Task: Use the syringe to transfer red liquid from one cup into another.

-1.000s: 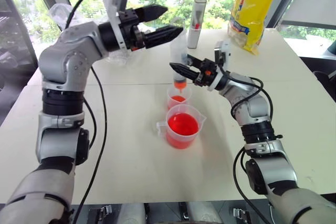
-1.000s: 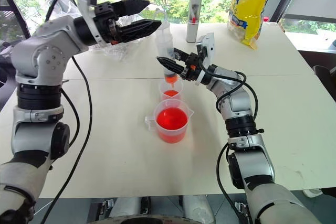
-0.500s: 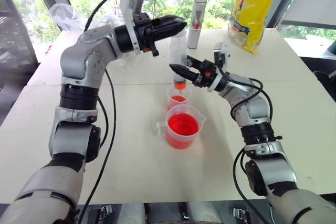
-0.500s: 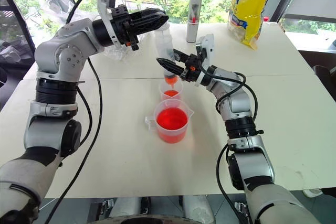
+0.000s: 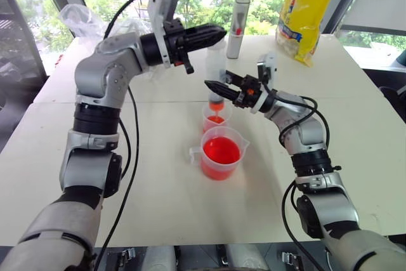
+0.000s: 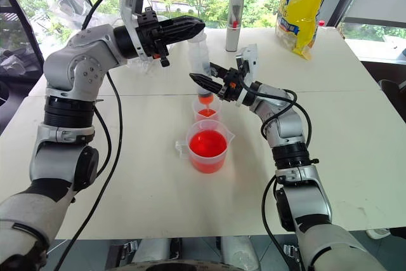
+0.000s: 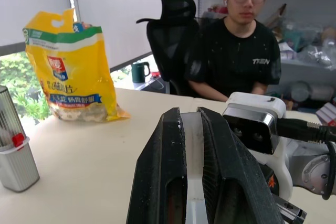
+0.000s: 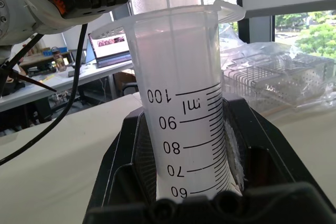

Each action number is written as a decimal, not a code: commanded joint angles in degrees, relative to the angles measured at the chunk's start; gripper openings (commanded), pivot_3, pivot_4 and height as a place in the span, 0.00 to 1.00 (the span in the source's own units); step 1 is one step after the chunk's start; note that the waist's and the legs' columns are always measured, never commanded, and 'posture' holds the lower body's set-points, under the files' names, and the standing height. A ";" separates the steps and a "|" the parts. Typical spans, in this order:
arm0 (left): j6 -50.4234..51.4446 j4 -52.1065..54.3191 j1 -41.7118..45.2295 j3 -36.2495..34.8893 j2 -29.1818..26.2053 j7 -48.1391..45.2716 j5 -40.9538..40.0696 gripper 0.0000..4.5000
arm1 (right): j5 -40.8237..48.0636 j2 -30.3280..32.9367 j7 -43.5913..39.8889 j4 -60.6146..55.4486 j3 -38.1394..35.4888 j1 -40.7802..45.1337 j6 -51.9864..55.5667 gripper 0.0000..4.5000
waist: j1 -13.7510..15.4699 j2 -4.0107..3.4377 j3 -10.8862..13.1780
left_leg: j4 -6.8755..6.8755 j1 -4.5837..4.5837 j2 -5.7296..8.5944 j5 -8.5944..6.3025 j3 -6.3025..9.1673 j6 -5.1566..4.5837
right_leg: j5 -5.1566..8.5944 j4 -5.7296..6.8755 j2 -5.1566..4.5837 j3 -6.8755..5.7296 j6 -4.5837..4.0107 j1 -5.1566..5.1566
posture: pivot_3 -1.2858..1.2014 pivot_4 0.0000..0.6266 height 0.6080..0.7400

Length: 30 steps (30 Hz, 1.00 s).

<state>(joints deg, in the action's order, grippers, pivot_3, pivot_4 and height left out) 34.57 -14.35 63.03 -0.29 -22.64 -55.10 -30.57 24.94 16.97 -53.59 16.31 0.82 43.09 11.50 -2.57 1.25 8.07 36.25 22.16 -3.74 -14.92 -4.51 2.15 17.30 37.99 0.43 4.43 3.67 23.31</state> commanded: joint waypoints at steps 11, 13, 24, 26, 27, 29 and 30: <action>-0.32 0.96 -3.90 3.09 1.97 -1.30 1.97 0.01 | 3.30 0.77 1.03 -8.88 -3.12 2.67 3.58 0.31 | 0.04 0.00 0.00 | 0.00 0.00 0.00 0.00 0.00 0.00 | 0.00 0.00 0.00 0.00 0.00 0.00 | 0.52 0.24 1.00; -0.17 1.23 -4.20 3.14 2.09 -1.28 1.97 0.01 | 3.42 0.82 1.11 -9.27 -3.30 2.76 4.03 0.31 | 0.01 0.00 0.00 | 0.00 0.00 0.00 0.00 0.00 0.00 | 0.00 0.00 0.00 0.00 0.00 0.00 | 0.52 0.24 1.00; 0.91 3.13 -7.18 4.08 2.49 -1.18 2.23 0.01 | 4.54 0.79 1.48 -10.72 -4.61 3.75 6.13 0.31 | 0.02 0.00 0.00 | 0.00 0.01 0.00 0.00 0.00 0.00 | 0.00 -0.01 0.00 0.00 0.00 0.00 | 0.52 0.24 1.00; 1.05 3.26 -7.45 4.11 2.51 -1.19 2.30 0.01 | 4.79 0.76 1.59 -10.72 -4.78 3.95 6.37 0.31 | 0.01 0.00 0.00 | 0.00 0.01 0.00 0.00 0.01 0.00 | 0.00 0.00 0.00 0.00 0.00 0.00 | 0.52 0.24 1.00; 1.15 3.27 -7.61 4.07 2.55 -1.14 2.29 0.01 | 4.92 0.73 1.64 -10.72 -4.87 4.08 6.50 0.31 | 0.00 0.00 0.00 | 0.00 0.00 0.00 0.00 0.01 0.00 | 0.00 -0.01 0.00 0.00 0.00 0.00 | 0.52 0.24 1.00; 1.30 3.29 -7.87 4.01 2.61 -1.06 2.25 0.01 | 5.10 0.69 1.74 -10.73 -4.99 4.29 6.66 0.31 | 0.01 0.00 0.00 | 0.00 0.00 0.00 0.00 0.01 0.00 | 0.00 0.00 0.00 0.00 0.00 0.00 | 0.52 0.24 1.00; 1.34 3.33 -8.05 4.06 2.64 -1.03 2.26 0.01 | 5.29 0.64 1.82 -10.74 -5.12 4.42 6.81 0.31 | 0.01 0.00 0.00 | 0.00 0.00 0.00 0.00 0.01 0.00 | 0.00 -0.01 0.00 0.00 0.00 0.00 | 0.52 0.24 1.00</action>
<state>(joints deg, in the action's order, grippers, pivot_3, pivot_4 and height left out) 33.36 -10.97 57.24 -0.32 -20.74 -54.72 -29.34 25.96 18.01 -52.90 11.45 0.32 42.76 19.99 -2.56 1.25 8.07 36.25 22.16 -3.74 -14.92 -4.51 2.15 17.30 37.98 0.43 4.43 3.67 23.31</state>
